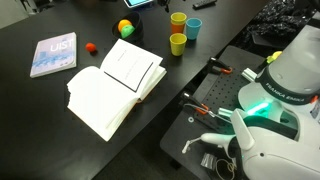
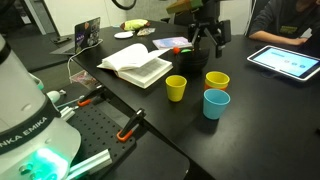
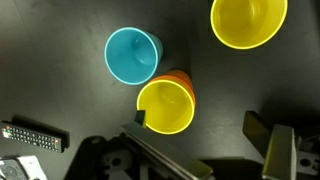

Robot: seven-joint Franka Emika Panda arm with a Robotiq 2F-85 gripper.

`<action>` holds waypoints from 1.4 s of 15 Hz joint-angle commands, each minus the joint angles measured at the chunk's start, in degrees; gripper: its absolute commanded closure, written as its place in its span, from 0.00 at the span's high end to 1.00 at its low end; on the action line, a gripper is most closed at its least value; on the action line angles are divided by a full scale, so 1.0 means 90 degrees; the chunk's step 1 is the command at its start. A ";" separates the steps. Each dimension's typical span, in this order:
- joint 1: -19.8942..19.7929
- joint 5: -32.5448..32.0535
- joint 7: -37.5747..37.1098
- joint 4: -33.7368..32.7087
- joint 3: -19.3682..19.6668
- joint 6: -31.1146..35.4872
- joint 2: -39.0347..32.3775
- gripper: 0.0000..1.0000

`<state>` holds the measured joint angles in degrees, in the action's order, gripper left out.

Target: Stack up the cups on the table

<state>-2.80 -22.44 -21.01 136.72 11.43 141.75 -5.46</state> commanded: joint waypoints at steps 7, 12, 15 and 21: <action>-0.0007 0.0907 -0.0040 0.1174 -0.0532 0.0053 0.1027 1.00; -0.0068 0.0897 0.0226 0.1796 -0.0766 0.0309 0.1218 1.00; -0.0112 0.0854 0.0255 0.2057 -0.0771 0.0430 0.1189 1.00; 0.0011 0.1671 0.0530 0.2263 -0.0890 0.1051 0.0980 1.00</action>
<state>-2.86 -10.72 -18.82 155.83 4.37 147.37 3.25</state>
